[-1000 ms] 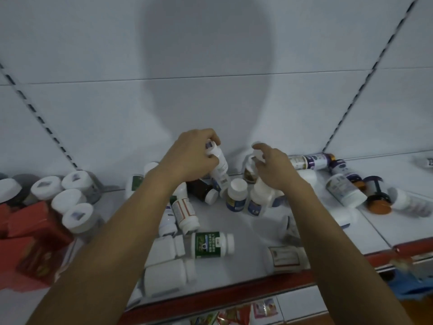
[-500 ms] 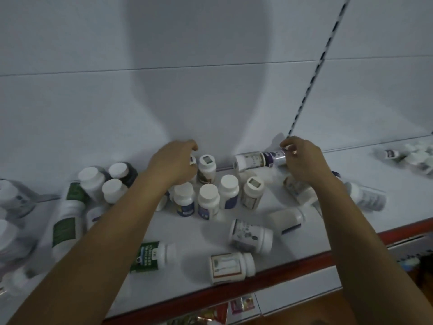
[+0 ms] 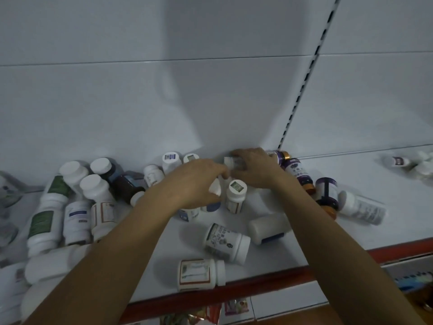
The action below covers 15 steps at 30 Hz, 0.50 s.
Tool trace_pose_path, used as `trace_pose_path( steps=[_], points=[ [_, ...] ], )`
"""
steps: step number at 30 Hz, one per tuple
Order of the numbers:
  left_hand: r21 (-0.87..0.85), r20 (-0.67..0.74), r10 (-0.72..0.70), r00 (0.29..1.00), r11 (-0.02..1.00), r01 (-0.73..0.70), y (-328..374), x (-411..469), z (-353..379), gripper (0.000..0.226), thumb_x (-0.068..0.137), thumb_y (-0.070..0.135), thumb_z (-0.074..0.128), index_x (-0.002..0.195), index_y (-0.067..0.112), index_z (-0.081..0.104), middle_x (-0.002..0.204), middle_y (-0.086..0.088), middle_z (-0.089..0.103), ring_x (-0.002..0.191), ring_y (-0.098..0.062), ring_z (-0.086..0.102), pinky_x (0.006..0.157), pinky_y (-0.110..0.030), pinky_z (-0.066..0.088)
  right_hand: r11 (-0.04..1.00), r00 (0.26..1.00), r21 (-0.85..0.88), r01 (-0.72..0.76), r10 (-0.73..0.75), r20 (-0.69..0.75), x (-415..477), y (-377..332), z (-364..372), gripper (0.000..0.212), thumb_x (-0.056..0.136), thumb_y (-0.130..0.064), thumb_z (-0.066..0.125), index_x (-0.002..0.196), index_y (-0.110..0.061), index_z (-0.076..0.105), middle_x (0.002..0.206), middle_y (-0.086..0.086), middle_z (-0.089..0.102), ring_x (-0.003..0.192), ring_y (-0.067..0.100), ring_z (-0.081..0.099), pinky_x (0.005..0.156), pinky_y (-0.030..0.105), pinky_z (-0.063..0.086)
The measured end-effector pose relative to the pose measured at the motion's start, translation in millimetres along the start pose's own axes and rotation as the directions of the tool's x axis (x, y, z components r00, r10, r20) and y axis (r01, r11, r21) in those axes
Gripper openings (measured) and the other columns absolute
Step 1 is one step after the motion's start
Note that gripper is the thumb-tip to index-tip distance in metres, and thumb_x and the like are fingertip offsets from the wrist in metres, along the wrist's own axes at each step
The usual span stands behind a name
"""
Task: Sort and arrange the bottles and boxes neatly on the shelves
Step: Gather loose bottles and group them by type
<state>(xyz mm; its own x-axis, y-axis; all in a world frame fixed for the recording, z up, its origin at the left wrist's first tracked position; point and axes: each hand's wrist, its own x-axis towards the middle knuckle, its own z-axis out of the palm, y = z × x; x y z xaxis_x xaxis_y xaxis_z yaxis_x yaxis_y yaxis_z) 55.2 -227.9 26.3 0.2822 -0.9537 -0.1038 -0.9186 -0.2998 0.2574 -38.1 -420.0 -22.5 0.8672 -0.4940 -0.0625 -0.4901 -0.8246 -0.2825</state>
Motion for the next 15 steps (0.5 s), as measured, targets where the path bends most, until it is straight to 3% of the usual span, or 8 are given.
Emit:
trace_pose_path(
  steps=[3, 8, 13, 15],
  points=[
    [0.027, 0.001, -0.041, 0.999, 0.999, 0.041, -1.1, 4.8, 6.3, 0.043, 0.086, 0.013, 0.069, 0.124, 0.031, 0.06, 0.129, 0.004, 0.054, 0.116, -0.019, 0.053, 0.091, -0.035, 0.047, 0.998, 0.999, -0.065, 0.005, -0.003, 0.045, 6.9, -1.7, 5.3, 0.064, 0.082, -0.056, 0.061, 0.142, -0.037, 0.048, 0.143, -0.001, 0.053, 0.132, 0.028, 0.04, 0.103, 0.054, 0.034],
    [-0.004, -0.083, -0.029, 0.996, 1.0, 0.029, -7.0, 12.5, 6.2, 0.044, 0.085, 0.006, 0.07, 0.123, 0.025, 0.061, 0.126, 0.0, 0.054, 0.115, -0.023, 0.056, 0.095, -0.042, 0.048, 0.999, 1.0, -0.037, 0.012, -0.012, -0.015, 6.4, -0.5, 4.5, 0.066, 0.078, -0.049, 0.071, 0.139, -0.034, 0.051, 0.138, 0.001, 0.053, 0.128, 0.028, 0.042, 0.104, 0.055, 0.036],
    [-0.055, -0.246, 0.057, 0.968, 0.996, -0.072, -4.7, 6.2, 11.9, 0.037, 0.088, 0.015, 0.07, 0.123, 0.025, 0.063, 0.126, 0.001, 0.05, 0.114, -0.022, 0.053, 0.092, -0.04, 0.048, 0.943, 0.934, 0.33, 0.046, 0.077, -0.349, -11.5, 6.1, 8.2, 0.062, 0.081, -0.039, 0.08, 0.132, -0.023, 0.049, 0.123, 0.004, 0.057, 0.111, 0.025, 0.057, 0.09, 0.047, 0.05],
    [-0.068, -0.32, 0.093, 0.943, 0.99, -0.121, -3.3, 2.8, 10.5, 0.032, 0.088, 0.017, 0.07, 0.118, 0.024, 0.064, 0.123, 0.001, 0.053, 0.114, -0.022, 0.052, 0.092, -0.039, 0.046, 0.853, 0.873, 0.513, 0.094, 0.177, -0.455, -24.6, 8.2, 4.7, 0.057, 0.08, -0.033, 0.082, 0.126, -0.024, 0.049, 0.116, -0.005, 0.061, 0.102, 0.013, 0.061, 0.085, 0.024, 0.053]
  ],
)
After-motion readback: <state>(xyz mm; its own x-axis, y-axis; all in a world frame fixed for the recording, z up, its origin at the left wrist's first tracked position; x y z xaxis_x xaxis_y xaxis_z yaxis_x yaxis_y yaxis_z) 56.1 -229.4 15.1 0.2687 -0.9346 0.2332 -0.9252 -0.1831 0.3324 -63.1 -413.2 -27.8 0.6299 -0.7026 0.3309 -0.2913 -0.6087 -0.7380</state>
